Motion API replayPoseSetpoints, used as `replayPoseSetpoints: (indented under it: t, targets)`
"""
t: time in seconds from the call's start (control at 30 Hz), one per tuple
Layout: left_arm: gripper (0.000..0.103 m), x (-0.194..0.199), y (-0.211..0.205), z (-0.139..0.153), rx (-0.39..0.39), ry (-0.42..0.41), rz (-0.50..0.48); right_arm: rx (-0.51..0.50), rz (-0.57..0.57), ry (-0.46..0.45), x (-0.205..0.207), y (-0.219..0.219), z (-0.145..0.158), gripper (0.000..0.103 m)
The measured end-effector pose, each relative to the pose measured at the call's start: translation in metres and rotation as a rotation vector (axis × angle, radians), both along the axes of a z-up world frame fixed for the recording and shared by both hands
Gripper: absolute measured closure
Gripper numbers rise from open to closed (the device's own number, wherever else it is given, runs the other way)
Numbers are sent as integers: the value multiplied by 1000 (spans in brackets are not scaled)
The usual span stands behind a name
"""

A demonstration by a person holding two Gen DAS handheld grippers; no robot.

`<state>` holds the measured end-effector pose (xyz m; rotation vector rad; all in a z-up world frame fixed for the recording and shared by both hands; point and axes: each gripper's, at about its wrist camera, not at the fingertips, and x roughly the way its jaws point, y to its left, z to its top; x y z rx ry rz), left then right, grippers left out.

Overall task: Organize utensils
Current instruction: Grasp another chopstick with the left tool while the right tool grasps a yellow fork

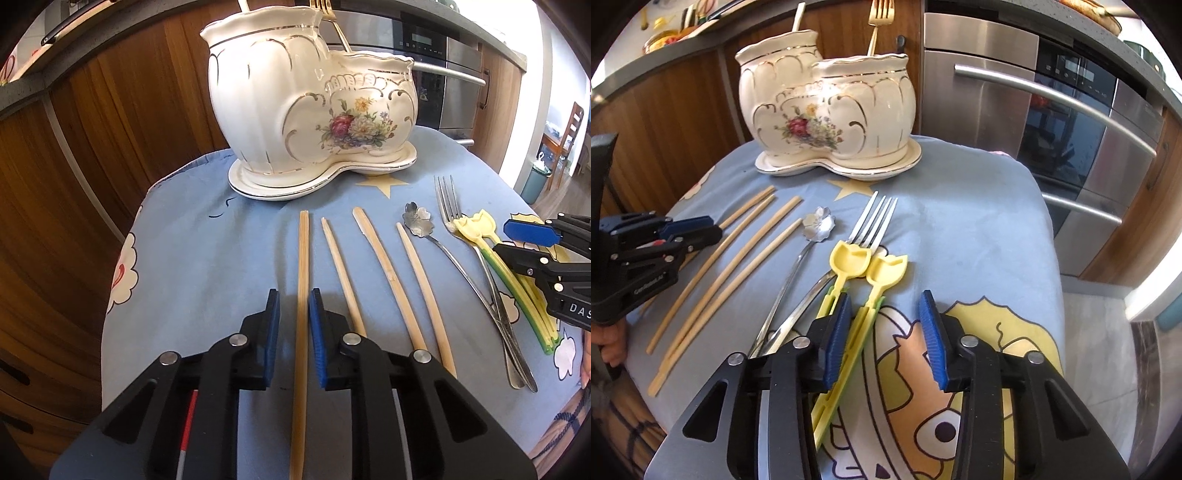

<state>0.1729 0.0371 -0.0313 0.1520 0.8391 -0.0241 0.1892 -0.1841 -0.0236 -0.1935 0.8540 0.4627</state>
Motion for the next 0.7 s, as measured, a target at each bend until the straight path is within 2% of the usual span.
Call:
replayPoseSetpoints:
  t: [0.27,0.53,0.7]
  targets:
    - [87,0,4,0,-25,5,0,-26,12,11,7,-1,2,79]
    - [88,0,7,0,-35,7,-3,-101,13,34,12,0,5,78]
    - [88,-1,8,-1,-32,7,-3,-93,17,79,7,-4,6,77]
